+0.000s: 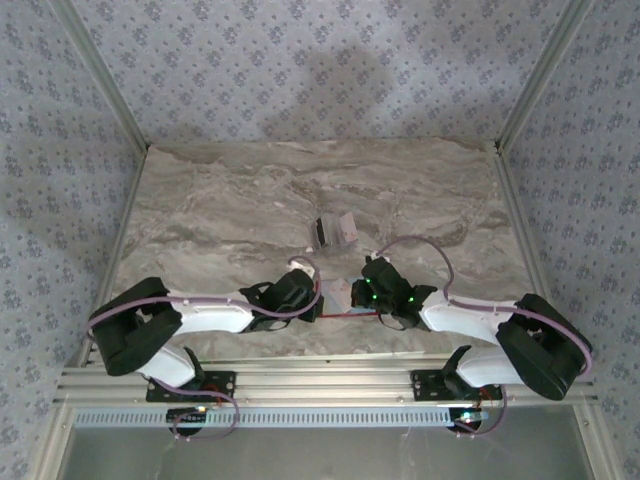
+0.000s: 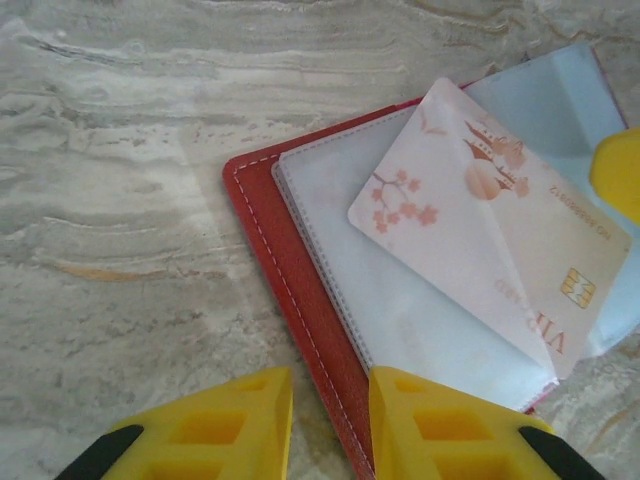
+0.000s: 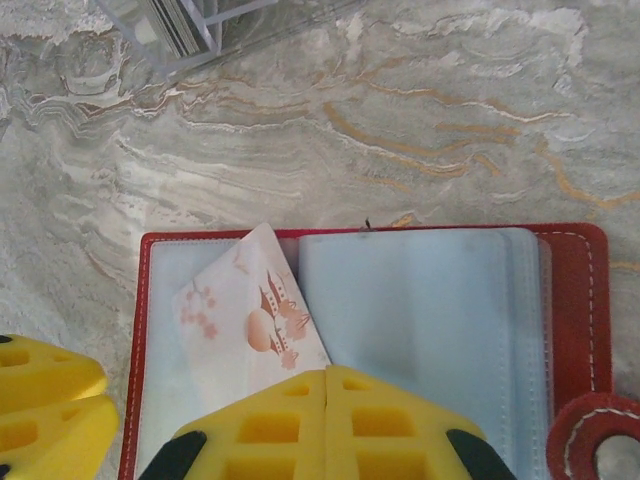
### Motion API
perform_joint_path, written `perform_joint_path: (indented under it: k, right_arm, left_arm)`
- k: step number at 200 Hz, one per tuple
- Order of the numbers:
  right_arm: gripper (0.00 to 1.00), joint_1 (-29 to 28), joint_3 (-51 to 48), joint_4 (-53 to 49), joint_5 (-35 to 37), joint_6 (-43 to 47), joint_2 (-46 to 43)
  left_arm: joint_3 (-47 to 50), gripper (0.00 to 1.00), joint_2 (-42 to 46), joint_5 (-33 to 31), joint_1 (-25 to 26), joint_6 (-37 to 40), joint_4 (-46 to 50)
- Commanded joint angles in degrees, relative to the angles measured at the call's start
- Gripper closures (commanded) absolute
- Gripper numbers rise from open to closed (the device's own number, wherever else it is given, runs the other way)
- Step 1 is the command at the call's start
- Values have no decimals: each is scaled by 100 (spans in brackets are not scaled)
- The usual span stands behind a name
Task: Put the credit cards into the card holder
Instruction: Insert the credit card into the card slot.
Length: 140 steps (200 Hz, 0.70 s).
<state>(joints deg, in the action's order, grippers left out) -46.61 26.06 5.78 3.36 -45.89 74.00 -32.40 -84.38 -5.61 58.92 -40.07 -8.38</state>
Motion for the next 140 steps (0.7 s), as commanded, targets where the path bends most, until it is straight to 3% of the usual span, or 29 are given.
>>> perform_joint_path:
  k: [1, 9, 25, 65, 140]
  right_arm:
    - [100, -15, 171, -118, -179, 238, -97]
    - [100, -14, 239, -235, -198, 303, -101]
    - [88, -14, 357, -491, -153, 408, -120]
    - [75, -2, 471, -823, 15, 508, -157]
    - [57, 171, 461, -843, -234, 659, -72]
  left_arm:
    - [-102, 72, 221, -65, 32, 143, 344]
    - [-154, 72, 220, -28, 16, 179, 387]
    - [-262, 72, 202, 60, -7, 234, 417]
    - [-557, 72, 38, 438, -164, 375, 337]
    - [-1127, 74, -886, 901, -490, 518, 200]
